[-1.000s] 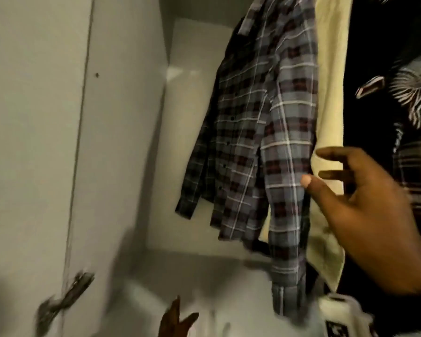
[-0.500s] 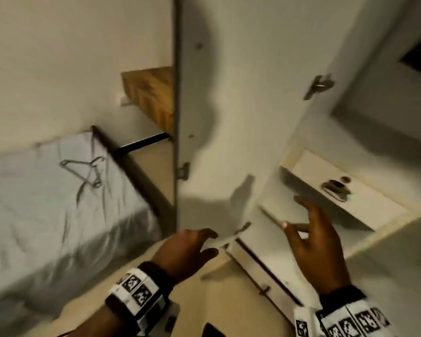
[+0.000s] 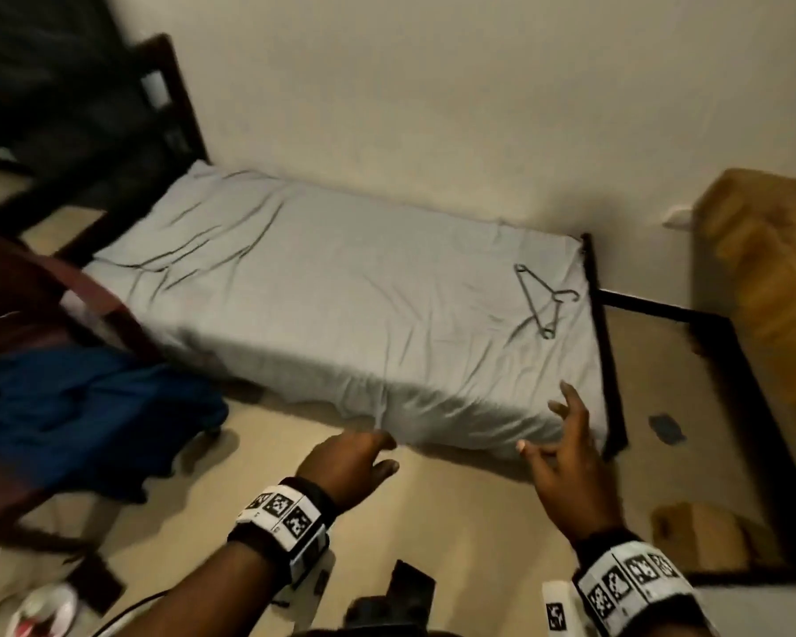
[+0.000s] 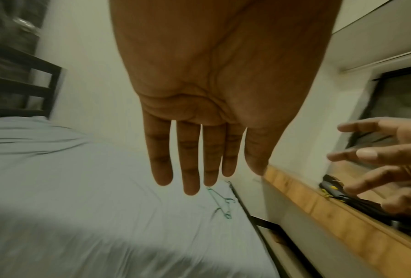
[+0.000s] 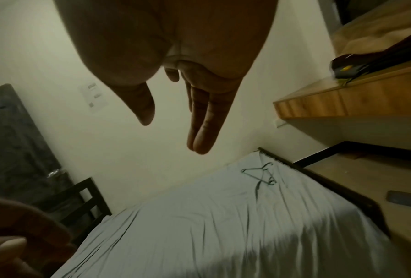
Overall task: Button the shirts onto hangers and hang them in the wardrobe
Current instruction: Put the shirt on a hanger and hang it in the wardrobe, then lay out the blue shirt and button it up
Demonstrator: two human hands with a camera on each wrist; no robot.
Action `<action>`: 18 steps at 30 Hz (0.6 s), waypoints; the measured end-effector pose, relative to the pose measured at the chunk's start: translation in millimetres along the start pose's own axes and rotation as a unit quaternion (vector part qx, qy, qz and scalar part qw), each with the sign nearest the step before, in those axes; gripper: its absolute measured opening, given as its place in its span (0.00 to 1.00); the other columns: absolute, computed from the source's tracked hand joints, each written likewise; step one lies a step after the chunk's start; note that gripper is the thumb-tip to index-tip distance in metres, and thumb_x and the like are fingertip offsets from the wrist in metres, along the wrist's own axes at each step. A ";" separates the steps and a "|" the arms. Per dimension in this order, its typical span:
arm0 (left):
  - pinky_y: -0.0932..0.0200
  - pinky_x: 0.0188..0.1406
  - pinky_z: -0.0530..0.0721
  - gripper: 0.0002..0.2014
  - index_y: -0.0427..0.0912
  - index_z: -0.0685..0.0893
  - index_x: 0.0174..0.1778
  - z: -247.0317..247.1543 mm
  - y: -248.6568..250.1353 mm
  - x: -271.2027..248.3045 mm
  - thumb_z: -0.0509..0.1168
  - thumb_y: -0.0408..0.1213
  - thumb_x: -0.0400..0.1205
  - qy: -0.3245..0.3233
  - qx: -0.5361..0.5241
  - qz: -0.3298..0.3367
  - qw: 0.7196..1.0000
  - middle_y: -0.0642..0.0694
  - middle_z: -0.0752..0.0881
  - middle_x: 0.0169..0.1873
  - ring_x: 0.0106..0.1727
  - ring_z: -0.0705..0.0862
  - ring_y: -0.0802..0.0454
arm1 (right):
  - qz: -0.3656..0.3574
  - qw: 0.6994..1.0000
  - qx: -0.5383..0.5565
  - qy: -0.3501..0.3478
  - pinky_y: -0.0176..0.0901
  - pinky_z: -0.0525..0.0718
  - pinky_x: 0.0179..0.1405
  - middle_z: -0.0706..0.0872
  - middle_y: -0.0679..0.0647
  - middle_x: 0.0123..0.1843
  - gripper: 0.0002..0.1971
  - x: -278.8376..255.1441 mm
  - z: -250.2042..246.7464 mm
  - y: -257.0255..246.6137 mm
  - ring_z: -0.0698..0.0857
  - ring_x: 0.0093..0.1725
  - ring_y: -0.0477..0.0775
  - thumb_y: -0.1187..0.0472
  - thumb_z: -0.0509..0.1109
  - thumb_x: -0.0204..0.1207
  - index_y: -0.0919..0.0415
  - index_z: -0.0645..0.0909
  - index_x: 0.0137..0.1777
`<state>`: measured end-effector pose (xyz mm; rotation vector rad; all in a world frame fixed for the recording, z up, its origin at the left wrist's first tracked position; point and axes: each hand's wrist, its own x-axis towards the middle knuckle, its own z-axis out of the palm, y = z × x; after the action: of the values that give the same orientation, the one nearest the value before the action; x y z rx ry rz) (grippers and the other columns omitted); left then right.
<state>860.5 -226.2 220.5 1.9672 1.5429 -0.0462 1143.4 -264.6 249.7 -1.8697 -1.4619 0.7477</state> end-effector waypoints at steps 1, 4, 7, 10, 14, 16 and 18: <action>0.54 0.61 0.81 0.19 0.58 0.81 0.73 -4.1 -18.0 -3.2 0.63 0.56 0.87 0.008 -0.009 -0.024 1.000 0.54 0.86 0.68 0.67 0.84 0.51 | -0.007 1.000 -0.003 -0.019 0.56 0.86 0.60 0.71 0.51 0.80 0.46 15.6 14.9 -9.9 0.88 0.52 0.48 0.64 0.74 0.79 0.36 0.49 0.85; 0.54 0.63 0.81 0.19 0.57 0.81 0.73 -14.8 -72.0 -16.8 0.63 0.56 0.87 0.036 -0.063 -0.098 0.993 0.54 0.85 0.68 0.67 0.84 0.52 | -0.053 0.992 -0.033 -0.110 0.56 0.85 0.62 0.71 0.53 0.80 0.46 63.3 70.9 -44.3 0.87 0.55 0.54 0.62 0.75 0.78 0.34 0.48 0.84; 0.54 0.64 0.81 0.19 0.56 0.81 0.73 -21.7 -110.6 -22.9 0.63 0.55 0.87 0.070 -0.110 -0.166 0.978 0.54 0.85 0.69 0.68 0.84 0.52 | -0.098 0.973 -0.057 -0.202 0.56 0.85 0.63 0.73 0.53 0.80 0.45 102.8 121.1 -78.1 0.87 0.56 0.53 0.60 0.75 0.79 0.35 0.49 0.85; 0.53 0.65 0.81 0.20 0.55 0.81 0.73 -31.2 -146.4 -19.1 0.64 0.55 0.86 0.091 -0.150 -0.221 0.959 0.53 0.85 0.69 0.68 0.84 0.51 | -0.144 0.945 -0.065 -0.286 0.47 0.85 0.57 0.73 0.50 0.80 0.42 142.1 169.3 -109.4 0.88 0.54 0.47 0.58 0.74 0.80 0.37 0.52 0.85; 0.51 0.68 0.81 0.21 0.54 0.80 0.74 -48.9 -185.2 0.5 0.64 0.55 0.86 0.111 -0.163 -0.287 0.937 0.52 0.84 0.71 0.69 0.83 0.49 | -0.189 0.909 -0.102 -0.358 0.36 0.79 0.48 0.75 0.48 0.78 0.35 200.6 218.2 -146.1 0.86 0.49 0.38 0.55 0.72 0.82 0.43 0.60 0.84; 0.50 0.68 0.81 0.21 0.52 0.81 0.74 -59.0 -203.3 10.6 0.63 0.55 0.86 0.114 -0.174 -0.321 0.924 0.51 0.84 0.71 0.70 0.82 0.49 | -0.207 0.893 -0.124 -0.379 0.39 0.79 0.50 0.78 0.49 0.76 0.32 228.0 240.2 -166.0 0.85 0.48 0.38 0.55 0.72 0.82 0.46 0.64 0.83; 0.49 0.69 0.81 0.21 0.51 0.81 0.73 -69.3 -219.4 17.3 0.64 0.54 0.86 0.129 -0.200 -0.354 0.905 0.50 0.84 0.70 0.69 0.82 0.48 | -0.231 0.869 -0.140 -0.415 0.39 0.78 0.51 0.80 0.48 0.73 0.28 255.0 264.9 -186.7 0.84 0.48 0.37 0.55 0.72 0.82 0.47 0.69 0.80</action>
<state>647.8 -151.8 170.4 1.0552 2.1682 0.2226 883.5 53.6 214.4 -1.2974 -2.5556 1.2157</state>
